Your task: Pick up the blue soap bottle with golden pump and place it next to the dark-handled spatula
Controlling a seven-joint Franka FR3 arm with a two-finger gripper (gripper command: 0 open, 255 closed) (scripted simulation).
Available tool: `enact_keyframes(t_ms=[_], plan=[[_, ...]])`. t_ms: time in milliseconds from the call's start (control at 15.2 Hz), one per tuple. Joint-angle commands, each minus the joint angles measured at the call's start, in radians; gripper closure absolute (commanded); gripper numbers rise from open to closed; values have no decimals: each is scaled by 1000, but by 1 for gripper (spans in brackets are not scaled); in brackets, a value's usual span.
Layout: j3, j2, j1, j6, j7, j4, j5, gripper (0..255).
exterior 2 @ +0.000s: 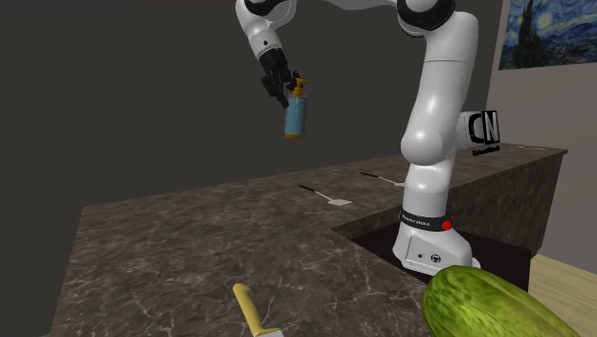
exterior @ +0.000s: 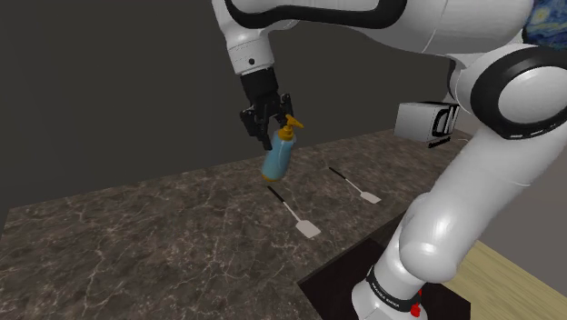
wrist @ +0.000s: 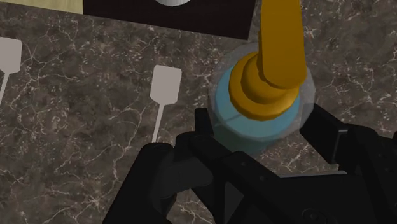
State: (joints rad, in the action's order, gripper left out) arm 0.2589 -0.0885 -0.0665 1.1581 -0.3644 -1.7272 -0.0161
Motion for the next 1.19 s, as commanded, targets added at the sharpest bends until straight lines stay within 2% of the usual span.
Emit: enact_keyframes(t_ms=[0, 528, 1122], plan=[[-29, -49, 23, 6, 60, -53, 18, 255], [-146, -175, 99, 31, 269, -190, 116, 255], [-288, -238, 183, 76, 496, -261, 254, 255]])
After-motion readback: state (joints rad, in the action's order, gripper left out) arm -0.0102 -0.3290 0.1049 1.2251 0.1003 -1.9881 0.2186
